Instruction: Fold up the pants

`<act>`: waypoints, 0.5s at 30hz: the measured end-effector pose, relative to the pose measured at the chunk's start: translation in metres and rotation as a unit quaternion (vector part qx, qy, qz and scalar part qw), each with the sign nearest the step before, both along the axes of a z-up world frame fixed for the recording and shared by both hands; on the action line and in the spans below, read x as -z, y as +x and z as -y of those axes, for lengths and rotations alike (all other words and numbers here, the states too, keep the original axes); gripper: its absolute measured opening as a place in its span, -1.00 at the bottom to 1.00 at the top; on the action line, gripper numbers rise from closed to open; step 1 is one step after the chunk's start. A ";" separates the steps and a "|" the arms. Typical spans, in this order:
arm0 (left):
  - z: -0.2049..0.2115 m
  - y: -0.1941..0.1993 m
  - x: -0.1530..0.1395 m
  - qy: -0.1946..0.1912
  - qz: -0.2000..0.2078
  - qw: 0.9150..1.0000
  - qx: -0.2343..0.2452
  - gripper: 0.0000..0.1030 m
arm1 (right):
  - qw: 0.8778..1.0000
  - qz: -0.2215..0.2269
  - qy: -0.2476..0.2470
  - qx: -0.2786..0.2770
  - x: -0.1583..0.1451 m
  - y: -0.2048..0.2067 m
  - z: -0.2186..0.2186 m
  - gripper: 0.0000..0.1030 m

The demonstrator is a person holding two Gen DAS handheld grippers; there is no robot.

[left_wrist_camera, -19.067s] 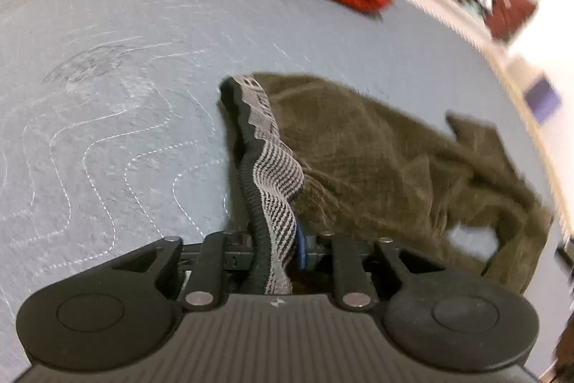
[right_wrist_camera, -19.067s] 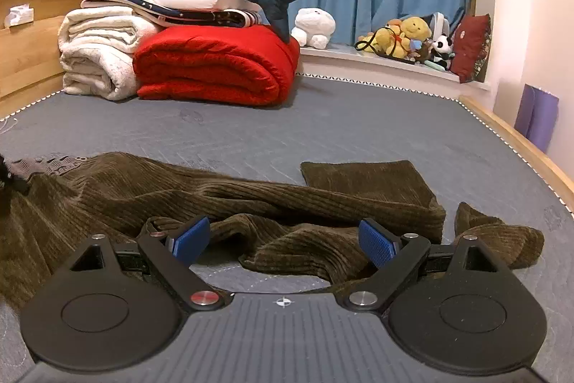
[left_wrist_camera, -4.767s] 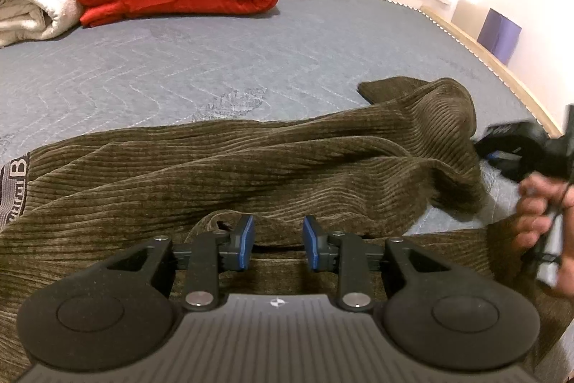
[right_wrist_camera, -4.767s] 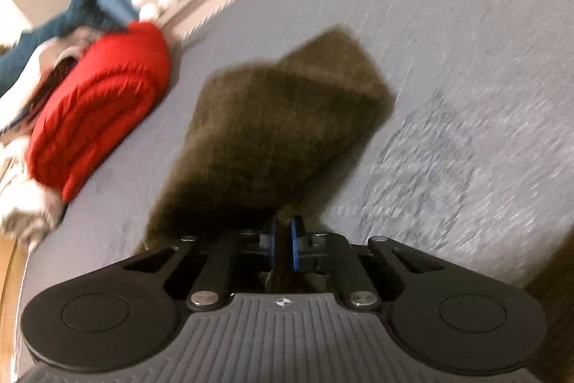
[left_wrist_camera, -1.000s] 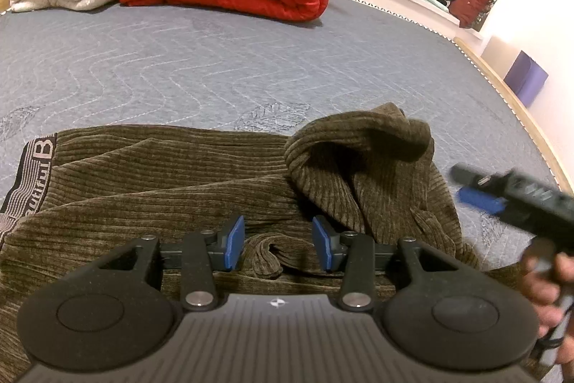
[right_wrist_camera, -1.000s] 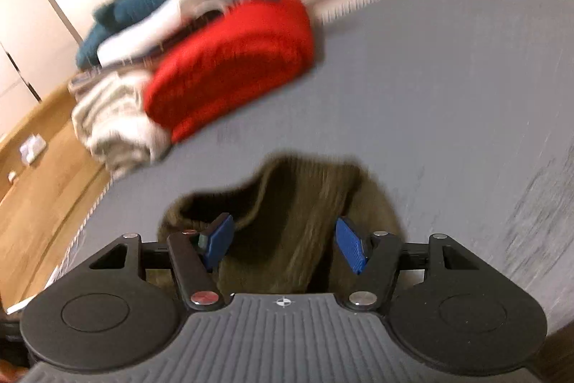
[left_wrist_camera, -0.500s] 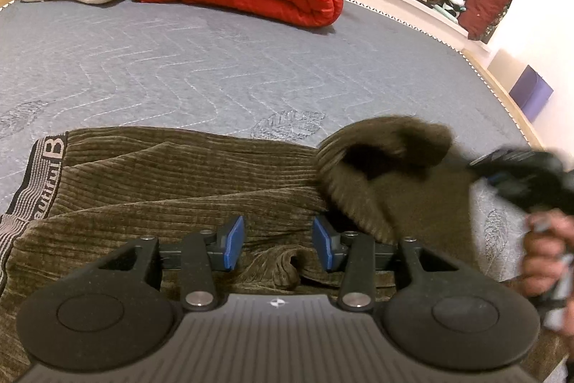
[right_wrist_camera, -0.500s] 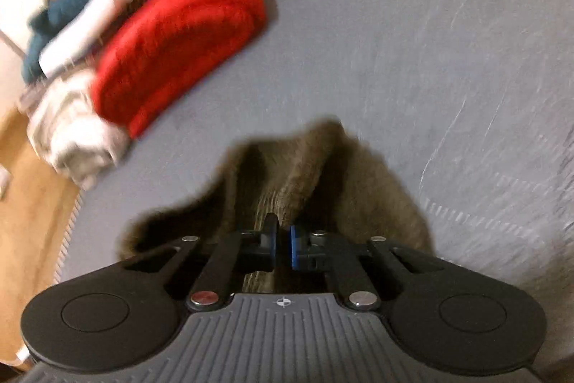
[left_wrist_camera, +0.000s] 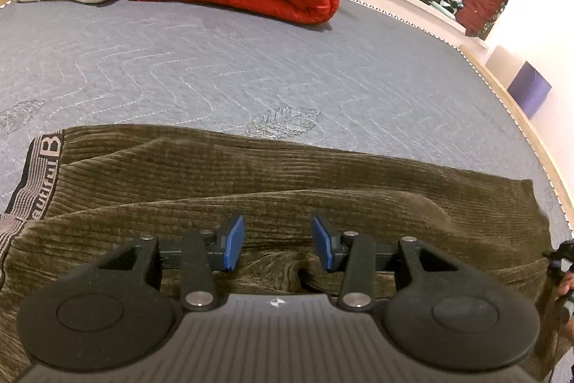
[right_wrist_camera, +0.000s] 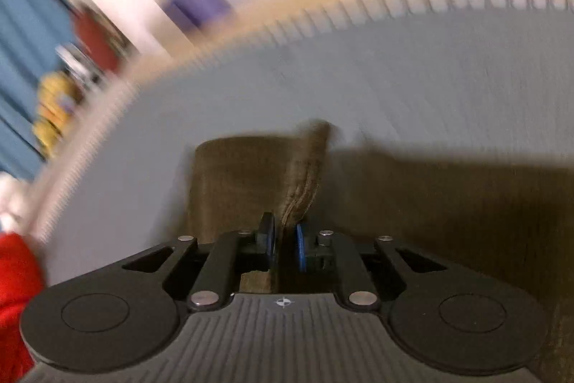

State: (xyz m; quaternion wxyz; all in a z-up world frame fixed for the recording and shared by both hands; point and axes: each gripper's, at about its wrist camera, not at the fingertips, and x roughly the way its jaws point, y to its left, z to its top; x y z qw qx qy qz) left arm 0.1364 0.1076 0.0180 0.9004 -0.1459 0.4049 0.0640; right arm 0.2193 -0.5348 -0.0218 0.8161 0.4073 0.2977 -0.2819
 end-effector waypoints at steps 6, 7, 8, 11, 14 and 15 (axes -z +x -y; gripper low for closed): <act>-0.001 -0.003 0.000 -0.003 -0.002 1.000 0.001 -0.07 | 0.999 0.023 -0.029 -0.036 -0.001 0.003 -0.001 -0.62; 0.000 -0.003 0.000 -0.005 -0.003 1.000 0.004 -0.07 | 0.998 0.021 -0.036 -0.036 -0.004 0.004 -0.003 -0.69; -0.001 -0.002 0.001 -0.008 -0.005 1.000 0.009 -0.07 | 0.998 0.021 -0.043 -0.034 -0.006 0.004 -0.002 -0.72; -0.004 -0.004 0.007 -0.030 -0.018 0.999 0.014 -0.07 | 0.998 0.015 -0.060 -0.024 -0.005 0.001 0.008 -0.72; -0.013 -0.004 0.024 -0.060 -0.048 0.997 0.009 -0.07 | 0.998 0.004 -0.062 -0.006 -0.007 -0.005 0.012 -0.68; -0.015 -0.002 0.035 -0.057 -0.067 0.996 0.007 -0.07 | 0.998 0.005 -0.068 0.004 -0.013 -0.009 0.010 -0.66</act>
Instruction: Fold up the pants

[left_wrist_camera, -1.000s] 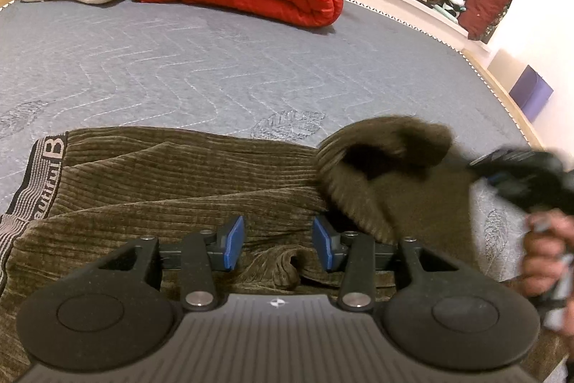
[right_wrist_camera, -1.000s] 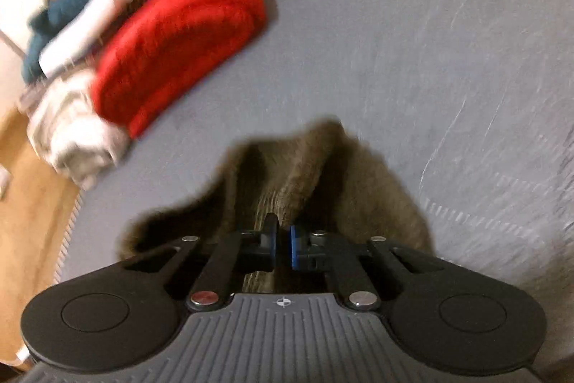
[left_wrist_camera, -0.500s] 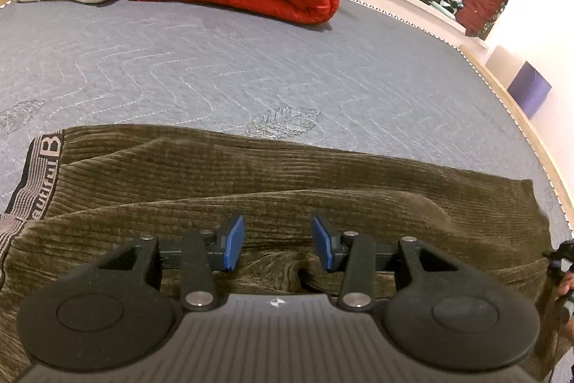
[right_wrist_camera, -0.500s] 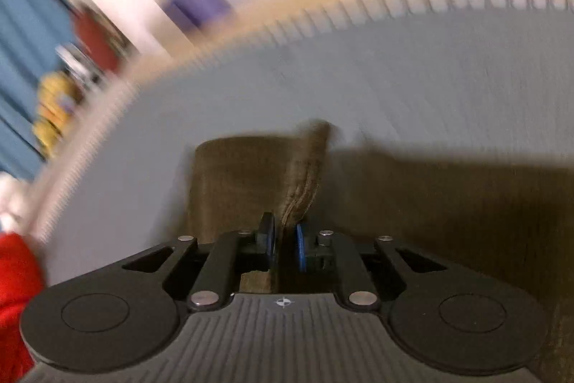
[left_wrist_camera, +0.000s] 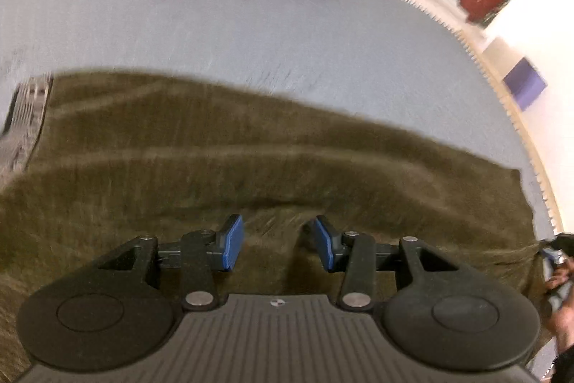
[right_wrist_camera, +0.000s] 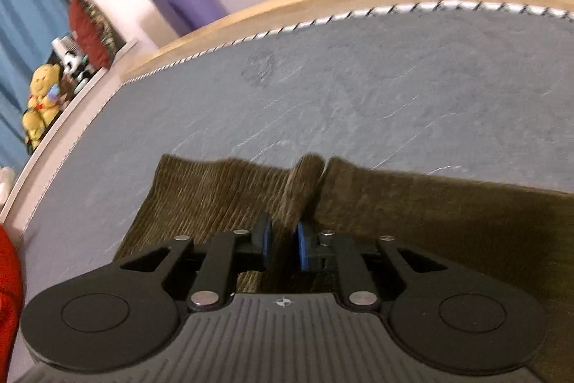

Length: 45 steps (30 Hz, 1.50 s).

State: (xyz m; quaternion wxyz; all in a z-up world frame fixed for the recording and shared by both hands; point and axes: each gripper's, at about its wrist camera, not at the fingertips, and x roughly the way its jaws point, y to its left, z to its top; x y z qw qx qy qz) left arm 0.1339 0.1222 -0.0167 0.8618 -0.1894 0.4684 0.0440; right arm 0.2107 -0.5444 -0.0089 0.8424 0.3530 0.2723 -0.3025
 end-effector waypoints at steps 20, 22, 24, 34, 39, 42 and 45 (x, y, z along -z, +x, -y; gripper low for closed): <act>-0.045 -0.048 -0.020 0.049 0.017 0.998 -0.044 -0.16 | 0.947 0.160 -0.110 -0.255 -0.163 -0.097 -0.126 0.36; -0.050 -0.051 -0.025 0.054 0.023 0.997 -0.047 -0.28 | 0.937 0.154 -0.114 -0.292 -0.171 -0.107 -0.137 0.38; -0.051 -0.052 -0.026 0.056 0.027 0.997 -0.046 -0.35 | 0.928 0.151 -0.106 -0.323 -0.172 -0.110 -0.143 0.38; -0.036 -0.045 -0.042 0.071 0.059 0.996 -0.010 -0.47 | 0.899 0.057 -0.151 -0.408 -0.117 -0.092 -0.174 0.38; -0.028 -0.035 -0.041 0.060 0.066 0.996 0.001 -0.47 | 0.858 0.043 -0.210 -0.467 -0.115 -0.103 -0.199 0.39; -0.021 -0.030 -0.037 0.062 0.063 0.996 0.013 -0.47 | 0.844 0.044 -0.227 -0.483 -0.110 -0.106 -0.206 0.40; -0.017 -0.025 -0.032 0.066 0.058 0.996 0.018 -0.46 | 0.844 0.037 -0.222 -0.487 -0.103 -0.104 -0.207 0.40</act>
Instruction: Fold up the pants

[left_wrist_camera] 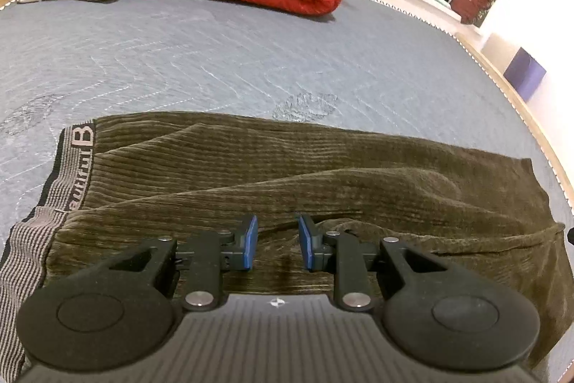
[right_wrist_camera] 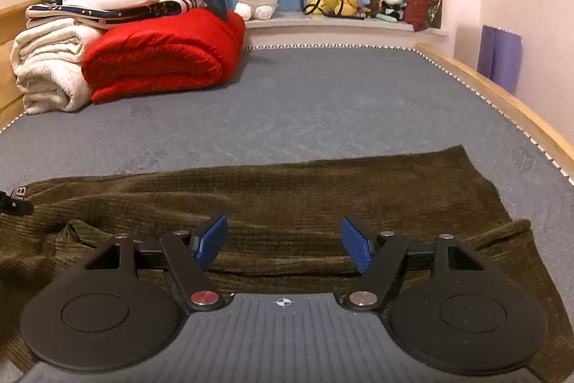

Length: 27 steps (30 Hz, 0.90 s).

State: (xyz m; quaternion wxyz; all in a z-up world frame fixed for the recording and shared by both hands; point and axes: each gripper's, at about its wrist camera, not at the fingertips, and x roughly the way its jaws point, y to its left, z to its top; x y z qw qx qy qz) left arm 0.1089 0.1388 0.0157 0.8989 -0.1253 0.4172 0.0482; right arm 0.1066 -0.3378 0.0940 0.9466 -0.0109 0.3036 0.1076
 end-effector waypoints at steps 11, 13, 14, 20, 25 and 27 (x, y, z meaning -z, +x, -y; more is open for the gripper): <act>0.010 0.005 -0.003 0.017 0.029 0.999 0.013 -0.78 | 1.000 -0.016 0.015 -0.002 0.009 0.014 0.002 0.40; 0.011 0.005 -0.005 0.018 0.036 0.999 0.014 -0.92 | 1.000 -0.014 0.017 -0.004 0.008 0.015 0.002 0.40; 0.011 0.005 -0.007 0.016 0.041 0.999 0.015 -0.97 | 1.000 -0.012 0.018 -0.004 0.007 0.015 0.002 0.40; -0.003 0.000 -0.025 -0.002 0.063 0.998 0.002 -1.00 | 1.000 -0.009 0.023 0.003 0.008 0.017 0.002 -0.13; -0.046 -0.003 -0.045 -0.045 0.046 0.996 -0.060 -0.99 | 0.997 -0.028 0.063 0.025 0.007 0.028 0.008 -0.56; -0.065 0.006 -0.053 -0.048 0.046 0.996 -0.067 -0.97 | 0.997 -0.029 0.074 0.026 0.003 0.029 0.008 -0.55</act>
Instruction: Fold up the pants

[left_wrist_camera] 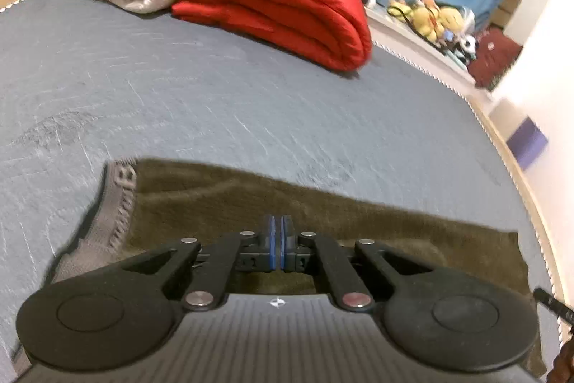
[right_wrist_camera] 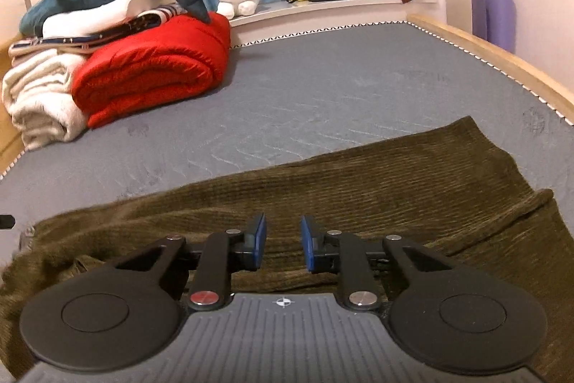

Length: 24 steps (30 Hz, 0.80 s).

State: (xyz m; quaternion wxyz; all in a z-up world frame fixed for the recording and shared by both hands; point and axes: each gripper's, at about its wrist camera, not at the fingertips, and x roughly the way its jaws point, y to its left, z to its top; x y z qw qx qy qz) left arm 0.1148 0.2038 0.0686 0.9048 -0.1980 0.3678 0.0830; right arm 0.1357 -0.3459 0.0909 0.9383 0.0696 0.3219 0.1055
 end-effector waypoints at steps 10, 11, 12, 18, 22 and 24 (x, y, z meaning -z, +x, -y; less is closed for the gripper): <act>-0.073 0.104 0.053 0.062 -0.088 0.994 0.001 -0.24 | 1.000 0.002 0.019 -0.013 -0.008 0.007 0.000 -0.53; -0.077 0.113 0.060 0.058 -0.091 0.994 0.008 -0.12 | 1.000 -0.003 0.024 -0.011 -0.008 0.008 0.002 -0.53; -0.079 0.122 0.066 0.055 -0.094 0.994 0.017 0.02 | 1.000 -0.005 0.027 -0.010 -0.008 0.009 0.004 -0.53; -0.078 0.162 0.102 0.088 -0.132 0.975 0.158 0.59 | 1.000 -0.003 0.021 -0.003 -0.007 0.010 0.013 -0.49; -0.082 0.160 0.123 0.102 -0.148 0.963 0.198 0.58 | 1.000 -0.007 0.021 0.006 -0.007 0.009 0.021 -0.49; -0.084 0.155 0.120 0.089 -0.136 0.963 0.213 -0.01 | 1.000 -0.005 0.018 0.011 -0.008 0.008 0.025 -0.49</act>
